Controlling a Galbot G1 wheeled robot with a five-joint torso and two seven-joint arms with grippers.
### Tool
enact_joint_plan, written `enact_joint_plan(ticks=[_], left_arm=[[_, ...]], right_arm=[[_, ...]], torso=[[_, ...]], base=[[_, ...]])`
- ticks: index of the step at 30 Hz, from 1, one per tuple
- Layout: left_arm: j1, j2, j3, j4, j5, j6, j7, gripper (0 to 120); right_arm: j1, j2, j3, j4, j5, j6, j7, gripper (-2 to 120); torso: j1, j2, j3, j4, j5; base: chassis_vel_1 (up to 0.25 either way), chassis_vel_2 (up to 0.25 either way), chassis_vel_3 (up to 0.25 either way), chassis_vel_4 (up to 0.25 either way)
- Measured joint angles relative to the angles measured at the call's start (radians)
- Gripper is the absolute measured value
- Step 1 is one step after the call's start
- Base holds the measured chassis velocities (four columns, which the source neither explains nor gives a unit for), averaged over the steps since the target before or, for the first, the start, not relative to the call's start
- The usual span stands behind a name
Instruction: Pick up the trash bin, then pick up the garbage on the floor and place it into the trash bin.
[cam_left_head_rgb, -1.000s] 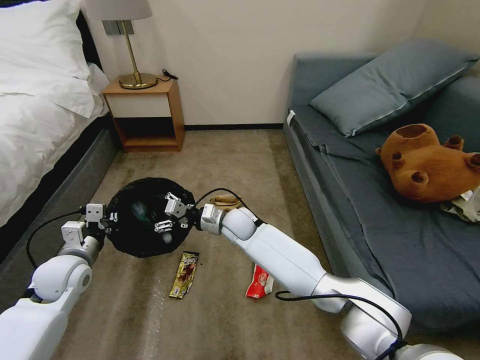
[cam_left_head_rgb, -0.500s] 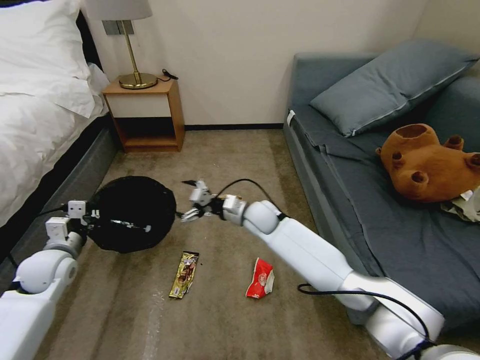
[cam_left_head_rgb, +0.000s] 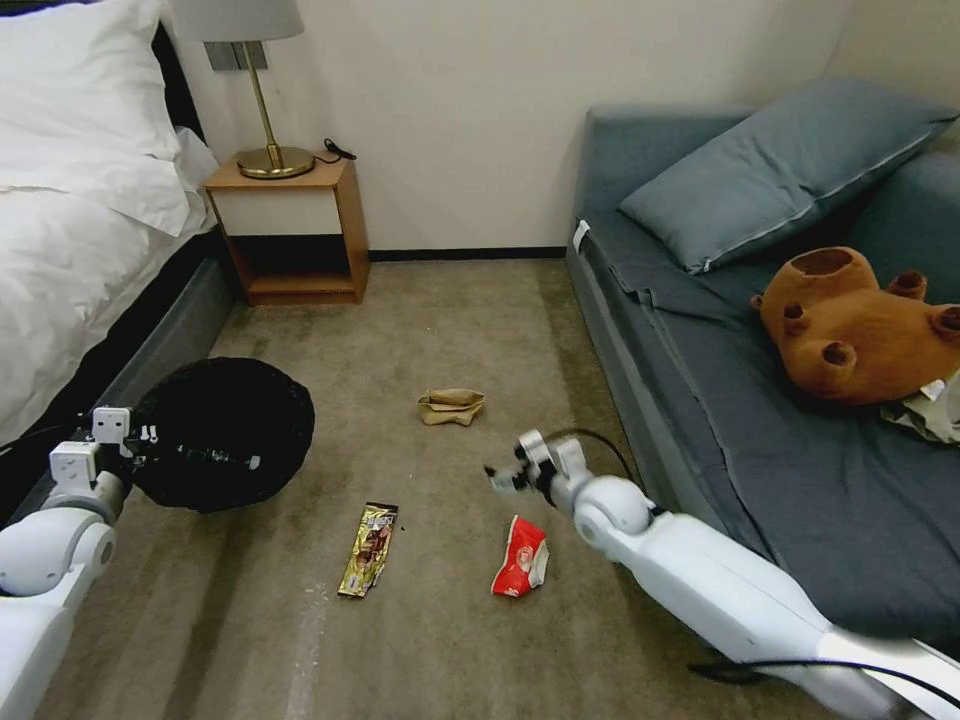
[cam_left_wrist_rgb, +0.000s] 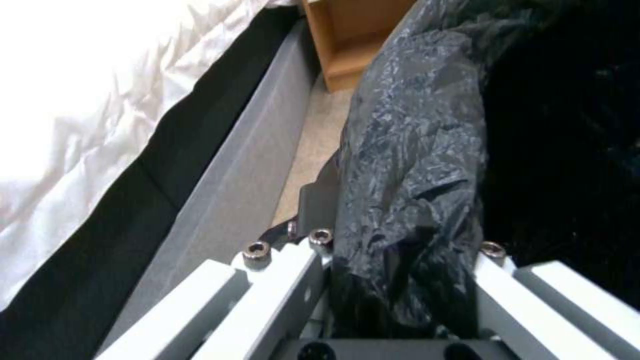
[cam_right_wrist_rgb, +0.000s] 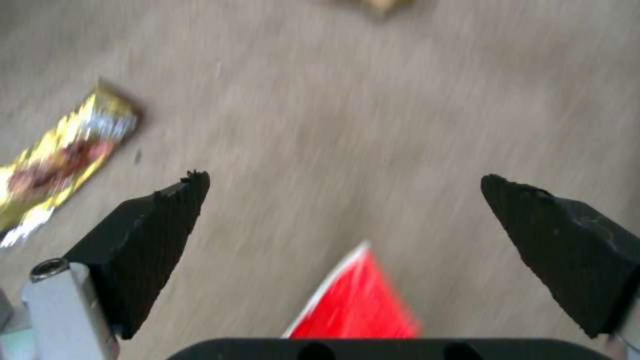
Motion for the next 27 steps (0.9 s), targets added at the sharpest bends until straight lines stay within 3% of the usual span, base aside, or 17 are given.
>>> enact_joint_plan(ticks=[10, 20, 27], left_arm=[[0.005, -0.003, 0.006, 0.022, 0.018, -0.012, 0.015, 3], [0.019, -0.018, 0.006, 0.032, 0.029, -0.025, 0.025, 3], [0.029, -0.033, 0.008, 0.025, 0.035, -0.027, 0.027, 3]], right_arm=[[-0.163, 0.025, 0.044, 0.016, 0.006, -0.053, 0.04, 100], [-0.212, 0.052, 0.098, -0.037, -0.083, -0.025, 0.001, 100], [-0.208, 0.132, 0.129, -0.128, -0.147, -0.004, -0.044, 100]], torso=[[0.0, 0.0, 0.0, 0.0, 0.0], [0.0, 0.0, 0.0, 0.0001, -0.0002], [0.0, 0.0, 0.0, -0.0001, -0.0002]], base=[[0.0, 0.0, 0.0, 0.0], [0.0, 0.0, 0.0, 0.0], [0.0, 0.0, 0.0, 0.0]])
